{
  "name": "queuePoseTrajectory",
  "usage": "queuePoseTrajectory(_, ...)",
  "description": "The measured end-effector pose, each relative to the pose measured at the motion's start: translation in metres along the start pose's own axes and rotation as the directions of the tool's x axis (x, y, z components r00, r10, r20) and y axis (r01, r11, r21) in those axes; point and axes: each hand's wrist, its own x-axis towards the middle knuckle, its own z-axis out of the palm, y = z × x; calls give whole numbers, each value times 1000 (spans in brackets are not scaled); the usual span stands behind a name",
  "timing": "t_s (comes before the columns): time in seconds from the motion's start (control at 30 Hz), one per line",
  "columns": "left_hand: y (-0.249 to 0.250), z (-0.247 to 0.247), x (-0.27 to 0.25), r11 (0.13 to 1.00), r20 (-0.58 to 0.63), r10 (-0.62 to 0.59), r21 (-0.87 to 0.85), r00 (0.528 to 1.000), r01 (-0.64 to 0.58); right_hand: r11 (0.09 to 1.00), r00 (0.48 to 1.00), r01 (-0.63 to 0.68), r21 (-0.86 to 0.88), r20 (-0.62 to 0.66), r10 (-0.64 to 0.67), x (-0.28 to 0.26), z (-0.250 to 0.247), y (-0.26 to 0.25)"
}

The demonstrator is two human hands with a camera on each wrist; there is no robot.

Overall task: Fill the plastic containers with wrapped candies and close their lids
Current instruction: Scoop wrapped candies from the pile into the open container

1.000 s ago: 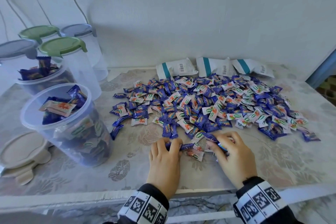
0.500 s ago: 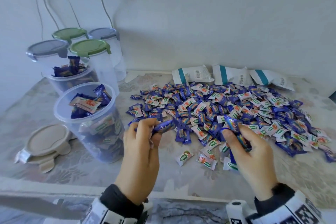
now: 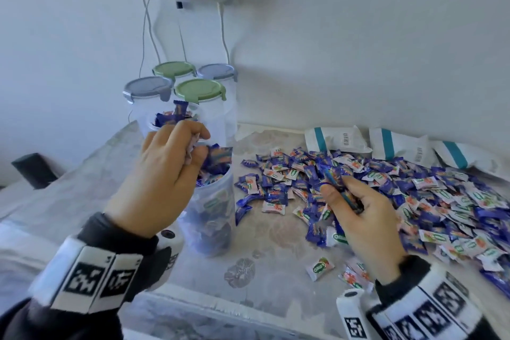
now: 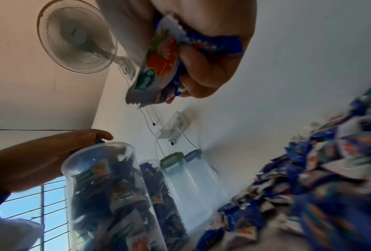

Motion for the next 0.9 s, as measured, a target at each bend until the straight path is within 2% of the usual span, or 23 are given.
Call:
queuePoseTrajectory(0.07,-1,0,-2,998,62,-36,-44,997,38,999,999,29,31,21,-29,14,11,-10)
queuePoseTrajectory(0.17,1,2,-7,994,127,-105,16,986,104,986,994,74,149,64,-84,39,32,-38)
queuePoseTrajectory(0.23,0,3,-11,985,87,-170,9,982,170,965,987,124,231,75,-144,56,48,-56)
queuePoseTrajectory(0.33,-8,4,-16,971,21,-206,-120,978,207,921,972,202,334,47,-230,77,77,-80)
queuePoseTrajectory(0.43,-15,7,-24,930,41,-242,-276,969,244,881,963,240,409,12,-268,90,110,-96)
queuePoseTrajectory(0.53,-17,10,-31,878,65,-260,-399,963,264,870,963,225,439,33,-266,94,134,-101)
queuePoseTrajectory(0.77,-14,8,-31,836,71,-246,-489,967,248,902,946,143,407,210,-245,88,142,-92)
queuePoseTrajectory(0.9,-16,11,-30,801,94,-261,-534,961,270,869,901,78,489,338,-271,88,137,-89)
